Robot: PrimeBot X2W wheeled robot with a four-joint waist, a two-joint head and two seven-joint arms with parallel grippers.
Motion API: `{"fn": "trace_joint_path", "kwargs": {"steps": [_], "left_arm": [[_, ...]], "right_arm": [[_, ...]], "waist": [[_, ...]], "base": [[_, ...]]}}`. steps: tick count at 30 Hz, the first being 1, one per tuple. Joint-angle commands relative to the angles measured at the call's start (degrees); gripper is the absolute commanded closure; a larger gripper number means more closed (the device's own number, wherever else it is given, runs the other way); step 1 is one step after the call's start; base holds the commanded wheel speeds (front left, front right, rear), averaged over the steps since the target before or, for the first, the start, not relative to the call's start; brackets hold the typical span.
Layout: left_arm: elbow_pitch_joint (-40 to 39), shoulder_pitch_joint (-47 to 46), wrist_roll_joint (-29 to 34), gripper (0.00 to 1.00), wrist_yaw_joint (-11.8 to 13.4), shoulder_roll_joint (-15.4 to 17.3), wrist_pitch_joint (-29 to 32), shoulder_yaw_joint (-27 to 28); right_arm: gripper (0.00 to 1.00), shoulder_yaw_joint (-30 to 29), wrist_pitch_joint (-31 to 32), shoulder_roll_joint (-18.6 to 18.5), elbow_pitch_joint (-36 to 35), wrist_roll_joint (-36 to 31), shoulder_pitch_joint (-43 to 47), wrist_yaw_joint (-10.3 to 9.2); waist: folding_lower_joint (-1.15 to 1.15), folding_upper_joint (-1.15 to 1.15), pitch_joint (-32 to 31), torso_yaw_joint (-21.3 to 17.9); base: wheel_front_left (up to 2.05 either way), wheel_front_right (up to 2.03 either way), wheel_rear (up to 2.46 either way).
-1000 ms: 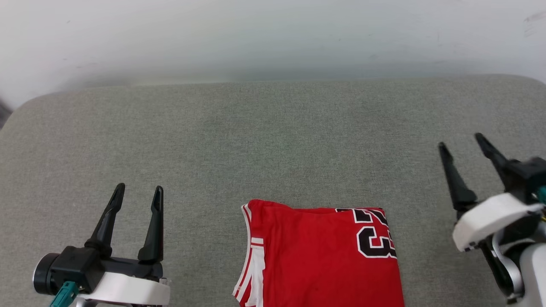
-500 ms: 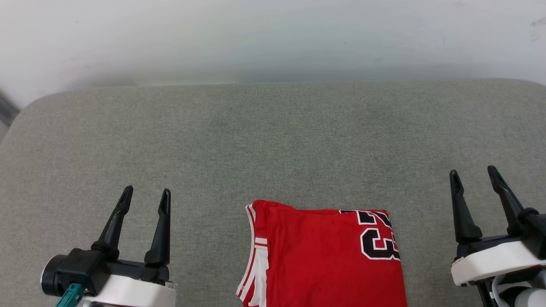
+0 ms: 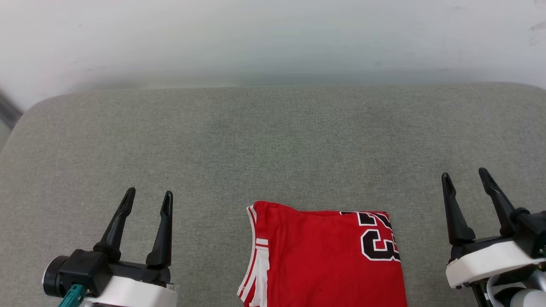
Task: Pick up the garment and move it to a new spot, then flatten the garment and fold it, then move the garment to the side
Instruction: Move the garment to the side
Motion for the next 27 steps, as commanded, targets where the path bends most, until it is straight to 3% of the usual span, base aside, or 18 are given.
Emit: {"fn": "trace_joint_path", "kwargs": {"steps": [1, 6, 12, 20, 27], "left_arm": [[0.03, 0.38, -0.07, 0.0, -0.09, 0.16, -0.12, -0.16], [0.02, 0.36, -0.08, 0.0, -0.09, 0.23, -0.12, -0.36], [0.05, -0.24, -0.17, 0.0, -0.09, 0.27, -0.12, -0.48], [0.4, -2.07, 0.07, 0.0, -0.09, 0.14, -0.12, -1.4], [0.8, -3.71, 0.31, 0.0, -0.09, -0.09, -0.12, -2.15]], "right_arm": [[0.0, 0.25, 0.9, -0.53, -0.49, 0.23, 0.82, -0.02], [0.0, 2.6, 8.44, -2.81, -1.57, 2.88, 1.92, -0.02], [0.0, 5.6, 24.99, -5.63, -4.28, 6.89, 3.81, -0.02], [0.0, 5.74, 45.07, -3.4, -5.48, 9.6, 2.98, -0.02], [0.0, 4.98, 51.8, -0.27, -1.31, 6.87, 1.43, -0.02]], "waist": [[0.0, 0.0, 0.01, 0.05], [0.0, 0.0, 0.28, 0.33], [0.0, 0.0, 1.36, 0.77], [0.0, 0.0, 4.08, 2.26], [0.0, 0.0, 6.09, 4.77]], "base": [[0.0, 0.0, 0.0], [0.0, 0.0, 0.0], [0.0, 0.0, 0.0], [0.0, 0.0, 0.0], [0.0, 0.0, 0.0]]}}
